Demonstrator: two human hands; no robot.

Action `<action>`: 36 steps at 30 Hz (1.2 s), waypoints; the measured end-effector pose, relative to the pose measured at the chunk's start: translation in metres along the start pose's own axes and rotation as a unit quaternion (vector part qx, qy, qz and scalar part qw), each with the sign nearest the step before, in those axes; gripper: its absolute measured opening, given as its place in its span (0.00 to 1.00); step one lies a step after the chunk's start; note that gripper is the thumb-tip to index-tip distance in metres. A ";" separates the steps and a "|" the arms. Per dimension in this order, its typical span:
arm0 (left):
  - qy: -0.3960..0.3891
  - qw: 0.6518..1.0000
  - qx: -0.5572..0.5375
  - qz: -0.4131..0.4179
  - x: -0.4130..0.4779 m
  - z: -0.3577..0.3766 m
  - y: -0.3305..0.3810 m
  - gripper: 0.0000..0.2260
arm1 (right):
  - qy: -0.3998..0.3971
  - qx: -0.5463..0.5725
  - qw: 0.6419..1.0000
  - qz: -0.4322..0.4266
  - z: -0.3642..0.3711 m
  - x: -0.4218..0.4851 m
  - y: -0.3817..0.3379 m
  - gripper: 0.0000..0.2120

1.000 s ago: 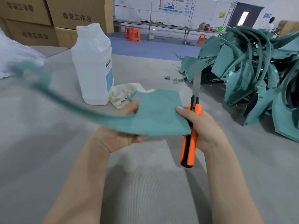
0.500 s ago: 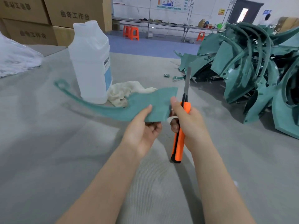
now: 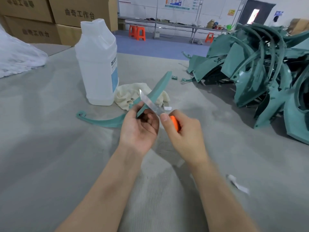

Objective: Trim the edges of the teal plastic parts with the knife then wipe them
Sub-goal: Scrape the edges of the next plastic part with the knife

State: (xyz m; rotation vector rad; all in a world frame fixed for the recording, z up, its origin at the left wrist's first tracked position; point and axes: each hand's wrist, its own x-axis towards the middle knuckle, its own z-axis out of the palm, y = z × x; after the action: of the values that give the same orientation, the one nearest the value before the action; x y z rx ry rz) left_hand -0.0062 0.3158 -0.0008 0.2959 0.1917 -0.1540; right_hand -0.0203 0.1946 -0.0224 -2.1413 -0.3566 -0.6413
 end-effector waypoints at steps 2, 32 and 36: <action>-0.012 1.000 0.021 0.001 0.000 -0.001 0.001 0.10 | -0.003 0.013 1.000 -0.011 0.002 -0.001 -0.002 0.28; -0.031 0.997 -0.041 -0.051 -0.007 0.002 -0.001 0.13 | 0.107 -0.078 0.983 0.129 -0.005 0.022 0.019 0.28; -0.043 0.996 -0.064 -0.051 -0.005 0.000 0.002 0.10 | 0.099 -0.057 0.990 0.087 -0.008 0.015 0.014 0.27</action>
State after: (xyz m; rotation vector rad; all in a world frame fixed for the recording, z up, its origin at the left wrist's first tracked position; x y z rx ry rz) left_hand -0.0110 0.3180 0.0008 0.1521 0.1314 -0.2546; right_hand -0.0037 0.1805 -0.0193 -2.1640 -0.0235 -0.7806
